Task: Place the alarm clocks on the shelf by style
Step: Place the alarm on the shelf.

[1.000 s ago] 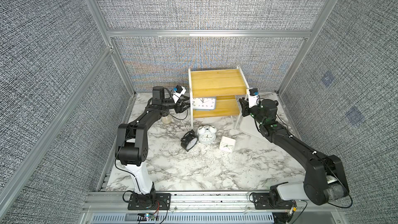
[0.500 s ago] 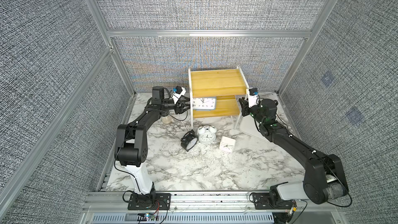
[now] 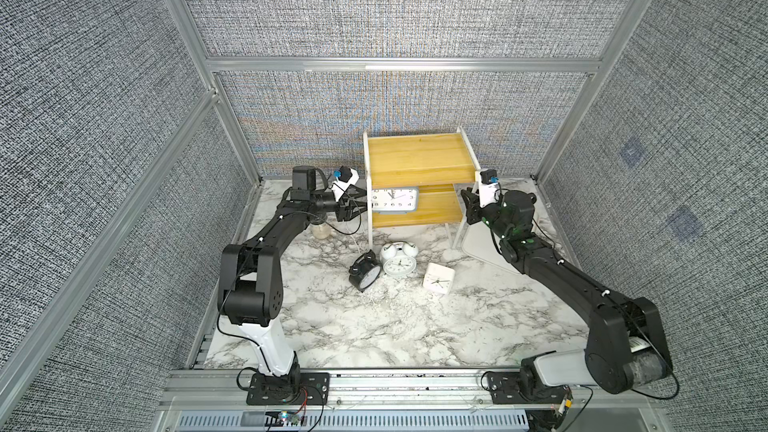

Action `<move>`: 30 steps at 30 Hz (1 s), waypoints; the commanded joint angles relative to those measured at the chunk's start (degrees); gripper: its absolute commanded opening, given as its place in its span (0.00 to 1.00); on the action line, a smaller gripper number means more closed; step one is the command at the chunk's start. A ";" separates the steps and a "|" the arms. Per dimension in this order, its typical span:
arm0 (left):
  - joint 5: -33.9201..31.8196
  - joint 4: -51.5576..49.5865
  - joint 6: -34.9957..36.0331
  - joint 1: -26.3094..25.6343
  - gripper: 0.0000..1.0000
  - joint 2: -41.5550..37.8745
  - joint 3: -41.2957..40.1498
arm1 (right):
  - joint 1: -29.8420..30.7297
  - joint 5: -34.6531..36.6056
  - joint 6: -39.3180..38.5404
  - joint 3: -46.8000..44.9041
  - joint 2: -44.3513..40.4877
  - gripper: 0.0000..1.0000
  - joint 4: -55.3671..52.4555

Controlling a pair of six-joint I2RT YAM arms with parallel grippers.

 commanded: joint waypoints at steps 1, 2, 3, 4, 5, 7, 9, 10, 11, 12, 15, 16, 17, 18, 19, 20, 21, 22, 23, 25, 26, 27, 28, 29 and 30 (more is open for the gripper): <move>-2.55 -1.20 1.18 0.29 0.60 -1.59 -0.61 | -0.05 0.69 -0.52 0.42 -0.21 0.22 -0.59; -3.20 -1.29 1.25 0.34 0.60 -2.12 -0.94 | -0.06 0.63 -0.50 0.40 -0.24 0.22 -0.66; -3.80 -1.56 1.35 0.42 0.61 -2.47 -1.14 | -0.02 0.59 -0.57 0.40 -0.24 0.22 -0.68; -4.47 -2.52 1.94 0.43 0.61 -2.88 -1.23 | -0.05 0.58 -0.58 0.40 -0.25 0.22 -0.68; -5.10 -3.66 2.54 0.47 0.61 -3.29 -1.23 | -0.03 0.53 -0.55 0.40 -0.38 0.22 -0.68; -6.47 -5.83 3.68 0.51 0.62 -4.07 -1.23 | -0.03 0.43 -0.56 0.40 -0.57 0.23 -0.76; -8.62 -7.83 4.53 0.56 0.62 -5.10 -1.47 | -0.06 0.34 -0.62 0.28 -0.85 0.25 -0.88; -9.92 -8.44 4.89 0.54 0.62 -5.83 -1.84 | -0.07 0.34 -0.66 0.09 -0.94 0.27 -0.92; -11.55 -9.14 4.97 0.56 0.62 -6.78 -2.33 | -0.06 0.34 -0.79 -0.03 -1.12 0.30 -1.02; -13.33 -9.37 4.83 0.50 0.62 -7.58 -2.93 | -0.02 0.42 -0.77 -0.19 -1.27 0.34 -1.12; -20.59 -7.84 1.29 0.55 0.63 -10.74 -5.60 | -0.03 1.02 -1.09 -0.61 -1.97 0.53 -1.72; -24.02 -6.80 -1.33 0.56 0.69 -11.81 -6.52 | -0.06 1.28 -1.17 -0.87 -2.33 0.59 -1.74; -27.06 -5.47 -3.93 0.56 0.71 -12.90 -7.49 | -0.05 1.46 -1.25 -1.09 -2.59 0.64 -1.82; -28.86 -5.04 -5.27 0.56 0.71 -13.83 -8.32 | -0.06 1.61 -1.31 -1.34 -2.83 0.67 -1.93; -30.53 -4.67 -6.14 0.56 0.71 -15.26 -9.31 | 0.01 1.66 -1.49 -1.68 -3.09 0.70 -2.15; -32.45 -3.60 -7.76 0.56 0.71 -16.74 -10.70 | -0.06 1.91 -1.53 -2.01 -3.46 0.72 -2.47; -34.10 -2.47 -8.98 0.56 0.72 -18.23 -11.96 | 0.01 2.04 -1.61 -2.35 -3.74 0.73 -2.60; -35.88 -1.14 -10.54 0.56 0.73 -20.09 -13.58 | -0.07 2.18 -1.75 -2.82 -4.30 0.74 -2.85; -38.04 0.37 -12.33 0.56 0.75 -21.91 -15.15 | -0.04 2.31 -1.88 -3.46 -4.84 0.76 -2.94; -42.35 2.63 -15.41 0.54 0.79 -25.62 -17.94 | -0.04 2.60 -2.05 -4.37 -6.03 0.77 -3.51; -43.82 3.54 -16.91 0.56 0.80 -27.38 -19.49 | -0.05 2.83 -2.06 -4.96 -6.73 0.78 -3.87; -44.67 3.88 -18.06 0.56 0.81 -29.05 -20.49 | -0.05 3.11 -2.00 -5.50 -7.41 0.78 -4.22; -45.51 3.90 -19.36 0.56 0.81 -30.81 -21.52 | 0.00 3.64 -1.54 -6.02 -8.27 0.78 -4.78; -46.04 3.85 -21.05 0.55 0.81 -32.40 -22.53 | -0.01 4.75 -0.70 -6.19 -9.17 0.79 -5.59; -45.83 3.82 -22.13 0.56 0.81 -33.94 -23.32 | -0.02 5.65 0.32 -6.18 -9.89 0.79 -6.47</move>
